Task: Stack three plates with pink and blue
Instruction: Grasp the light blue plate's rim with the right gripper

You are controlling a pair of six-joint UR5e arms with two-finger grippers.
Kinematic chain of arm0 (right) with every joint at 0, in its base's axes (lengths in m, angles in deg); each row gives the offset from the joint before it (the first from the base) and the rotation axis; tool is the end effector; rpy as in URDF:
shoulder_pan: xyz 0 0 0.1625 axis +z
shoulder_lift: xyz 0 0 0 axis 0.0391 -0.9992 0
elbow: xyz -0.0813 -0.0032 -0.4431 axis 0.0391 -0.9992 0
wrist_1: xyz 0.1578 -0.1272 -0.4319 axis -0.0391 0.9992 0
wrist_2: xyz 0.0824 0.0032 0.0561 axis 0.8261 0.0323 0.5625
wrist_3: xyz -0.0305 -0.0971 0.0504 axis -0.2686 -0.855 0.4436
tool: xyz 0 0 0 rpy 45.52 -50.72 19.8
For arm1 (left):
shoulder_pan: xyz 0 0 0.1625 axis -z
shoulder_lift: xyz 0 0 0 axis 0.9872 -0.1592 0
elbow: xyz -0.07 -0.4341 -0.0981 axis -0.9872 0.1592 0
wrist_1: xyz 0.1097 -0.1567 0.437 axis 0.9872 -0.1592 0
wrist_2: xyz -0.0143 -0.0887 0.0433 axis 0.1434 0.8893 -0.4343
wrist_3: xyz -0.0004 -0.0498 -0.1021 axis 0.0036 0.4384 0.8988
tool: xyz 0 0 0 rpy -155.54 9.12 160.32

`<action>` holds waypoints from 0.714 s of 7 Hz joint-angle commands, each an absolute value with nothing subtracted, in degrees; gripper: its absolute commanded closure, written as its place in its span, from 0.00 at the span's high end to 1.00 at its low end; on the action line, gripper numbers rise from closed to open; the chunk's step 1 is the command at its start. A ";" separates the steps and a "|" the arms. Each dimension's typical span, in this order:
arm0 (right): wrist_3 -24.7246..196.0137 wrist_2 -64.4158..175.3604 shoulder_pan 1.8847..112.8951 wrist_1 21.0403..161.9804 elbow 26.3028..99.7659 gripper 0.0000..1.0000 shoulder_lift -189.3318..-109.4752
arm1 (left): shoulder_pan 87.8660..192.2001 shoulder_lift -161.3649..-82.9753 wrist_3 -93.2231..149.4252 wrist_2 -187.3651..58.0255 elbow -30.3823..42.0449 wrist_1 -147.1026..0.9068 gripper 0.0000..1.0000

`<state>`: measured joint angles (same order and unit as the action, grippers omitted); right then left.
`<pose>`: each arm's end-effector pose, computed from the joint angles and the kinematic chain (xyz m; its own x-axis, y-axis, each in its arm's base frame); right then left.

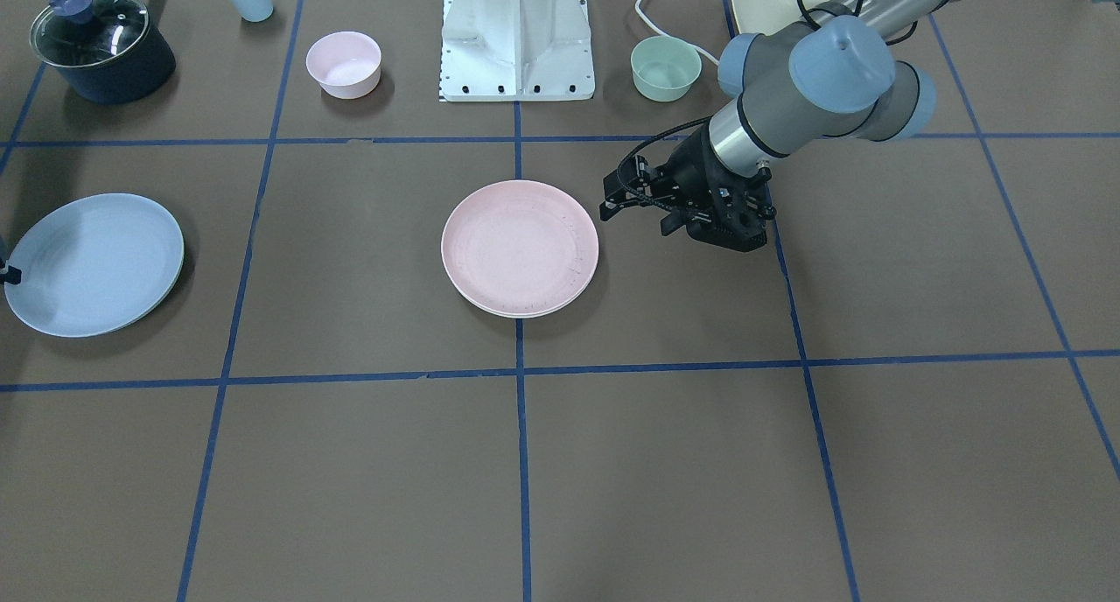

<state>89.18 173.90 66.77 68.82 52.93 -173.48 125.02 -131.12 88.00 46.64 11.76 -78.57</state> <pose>-0.1516 -0.5195 0.7223 0.5473 -0.2079 0.8107 0.1463 0.9775 0.1519 0.4657 -0.5307 0.2330 0.2844 -0.0054 -0.9587 -0.0143 0.9998 -0.0099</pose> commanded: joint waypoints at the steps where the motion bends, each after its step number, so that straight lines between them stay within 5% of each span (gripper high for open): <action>1: 101.21 175.80 66.67 68.73 61.83 0.00 -173.73 | 127.84 -127.47 84.59 46.78 15.48 -78.55 1.00; 3: 115.66 175.80 60.99 68.73 69.77 0.00 -171.72 | 131.70 -121.33 71.45 46.78 17.43 -78.55 1.00; 5: 140.14 169.61 48.97 68.55 74.96 0.00 -161.56 | 135.14 -116.74 62.19 46.78 17.52 -78.55 1.00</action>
<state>126.63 173.69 55.83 68.58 71.91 -167.10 133.36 -119.39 67.51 46.81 17.38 -78.54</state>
